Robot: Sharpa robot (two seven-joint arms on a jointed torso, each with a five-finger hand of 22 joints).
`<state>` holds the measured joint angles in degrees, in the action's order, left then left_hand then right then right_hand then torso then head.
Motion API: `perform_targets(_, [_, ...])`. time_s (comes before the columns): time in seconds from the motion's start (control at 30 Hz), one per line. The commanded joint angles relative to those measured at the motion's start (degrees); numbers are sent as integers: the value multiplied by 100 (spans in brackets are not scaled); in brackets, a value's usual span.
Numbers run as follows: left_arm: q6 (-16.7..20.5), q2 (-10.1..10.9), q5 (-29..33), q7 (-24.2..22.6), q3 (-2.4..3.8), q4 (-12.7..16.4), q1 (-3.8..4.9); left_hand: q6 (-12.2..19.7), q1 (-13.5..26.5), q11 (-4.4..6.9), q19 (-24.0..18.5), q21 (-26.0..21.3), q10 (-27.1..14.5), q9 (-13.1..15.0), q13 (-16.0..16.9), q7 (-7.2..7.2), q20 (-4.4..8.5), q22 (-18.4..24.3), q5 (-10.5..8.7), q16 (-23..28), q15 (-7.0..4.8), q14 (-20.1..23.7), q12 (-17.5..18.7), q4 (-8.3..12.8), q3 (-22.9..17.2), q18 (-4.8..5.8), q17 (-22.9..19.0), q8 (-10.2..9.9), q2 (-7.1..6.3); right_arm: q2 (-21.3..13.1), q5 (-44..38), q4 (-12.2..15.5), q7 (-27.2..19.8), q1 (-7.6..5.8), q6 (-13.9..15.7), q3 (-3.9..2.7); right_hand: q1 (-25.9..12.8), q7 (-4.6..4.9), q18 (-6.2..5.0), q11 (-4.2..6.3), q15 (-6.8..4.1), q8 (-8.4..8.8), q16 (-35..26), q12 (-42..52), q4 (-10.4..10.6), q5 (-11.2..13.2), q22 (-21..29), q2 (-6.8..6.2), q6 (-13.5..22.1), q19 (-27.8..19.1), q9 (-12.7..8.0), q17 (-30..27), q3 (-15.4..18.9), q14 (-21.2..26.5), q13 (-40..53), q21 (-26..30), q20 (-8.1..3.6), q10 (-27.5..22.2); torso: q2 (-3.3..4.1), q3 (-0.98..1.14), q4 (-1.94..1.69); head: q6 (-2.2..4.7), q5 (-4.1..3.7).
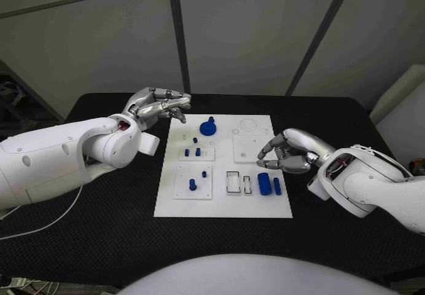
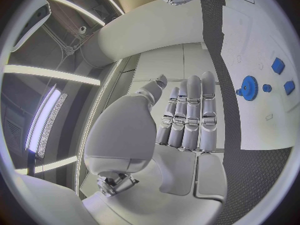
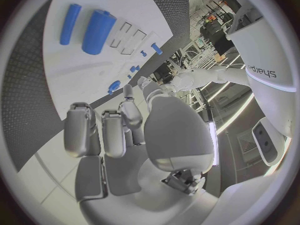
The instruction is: Assemble the parts on the task board
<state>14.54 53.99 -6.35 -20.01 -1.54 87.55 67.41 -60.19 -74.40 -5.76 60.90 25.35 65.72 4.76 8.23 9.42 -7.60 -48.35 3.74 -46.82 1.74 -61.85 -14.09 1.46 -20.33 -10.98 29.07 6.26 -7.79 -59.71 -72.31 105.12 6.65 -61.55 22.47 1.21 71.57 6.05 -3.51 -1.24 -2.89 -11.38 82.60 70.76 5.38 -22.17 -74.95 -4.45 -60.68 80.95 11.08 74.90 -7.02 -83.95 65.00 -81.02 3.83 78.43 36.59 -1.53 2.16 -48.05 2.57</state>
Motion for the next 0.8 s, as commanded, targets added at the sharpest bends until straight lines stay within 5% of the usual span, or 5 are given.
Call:
perform_targets(0.03, [-19, -11, 7, -117, 2, 24, 0, 33, 118, 24, -10, -82, -26, -3, 15, -26, -44, 49, 13, 62, 33, 48, -37, -44, 133, 62, -24, -24, -45, -131, 328, 99, 560, -7, -95, -2, -84, -13, 58, 0, 33, -75, 78, 295, 100, -142, -405, 7, 34, 57, 100, 275, 152, -381, 388, -45, 8, 97, -6, -11, 17, -1, -113])
perform_targets(0.13, [-10, -5, 7, -138, 0, 48, -8, 37, 268, 24, -27, -285, -42, 4, 67, -39, -76, 208, 9, 207, 48, 69, -85, -169, 518, 54, -87, -21, -111, -268, 167, 177, 784, -5, -82, 0, -106, -17, 65, -7, 32, -148, 129, 421, 189, -164, -441, 22, 69, 76, 214, 361, 312, -391, 577, -72, 6, 125, -8, -18, 28, 1, -181])
perform_targets(0.4, [0, 42, 7, -161, -2, 110, -59, 32, 237, 13, 71, -439, -83, 14, 135, -31, -84, 356, -2, 294, 53, 24, -144, -252, 890, 53, -115, -12, -27, -381, -505, 333, 1343, 75, -104, 15, -106, -34, 77, 3, 27, -309, 255, 579, 352, -196, -500, -15, 148, 107, 465, 582, 632, -425, 844, -114, 4, 190, -9, -19, 21, -20, -284])
perform_targets(0.8, [-17, 61, 7, -164, -2, 136, -95, 27, 159, 8, 121, -504, -118, 20, 165, -25, -84, 418, 2, 323, 55, 7, -166, -262, 1030, 53, -120, -5, 44, -172, -910, 307, 1876, 227, -288, 31, -139, -16, 67, -18, 47, -453, 268, 451, 601, -248, -469, -92, 356, 68, 729, 610, 1004, -421, 804, -80, 21, 87, -5, -10, 7, -22, -315])
